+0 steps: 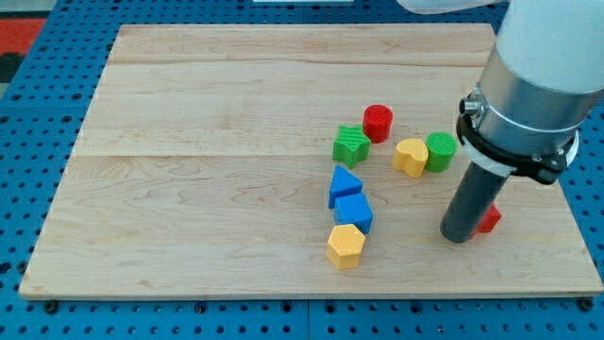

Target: Move the blue cube left a bit

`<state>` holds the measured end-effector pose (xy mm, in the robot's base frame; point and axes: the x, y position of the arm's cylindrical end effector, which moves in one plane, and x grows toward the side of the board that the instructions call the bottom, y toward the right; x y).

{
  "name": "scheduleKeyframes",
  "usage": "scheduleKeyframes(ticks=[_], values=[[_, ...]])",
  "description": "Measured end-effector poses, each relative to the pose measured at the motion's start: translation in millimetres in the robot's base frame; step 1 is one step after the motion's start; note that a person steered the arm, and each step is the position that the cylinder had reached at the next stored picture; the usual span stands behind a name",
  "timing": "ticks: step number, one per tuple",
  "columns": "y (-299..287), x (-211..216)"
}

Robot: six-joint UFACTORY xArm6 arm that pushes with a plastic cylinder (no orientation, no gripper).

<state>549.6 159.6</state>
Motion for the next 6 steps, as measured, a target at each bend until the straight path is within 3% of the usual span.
scheduleKeyframes(ticks=[1,3,6], values=[[-0.7,-14.9],[-57.6,-13.8],[-74.2,-2.9]])
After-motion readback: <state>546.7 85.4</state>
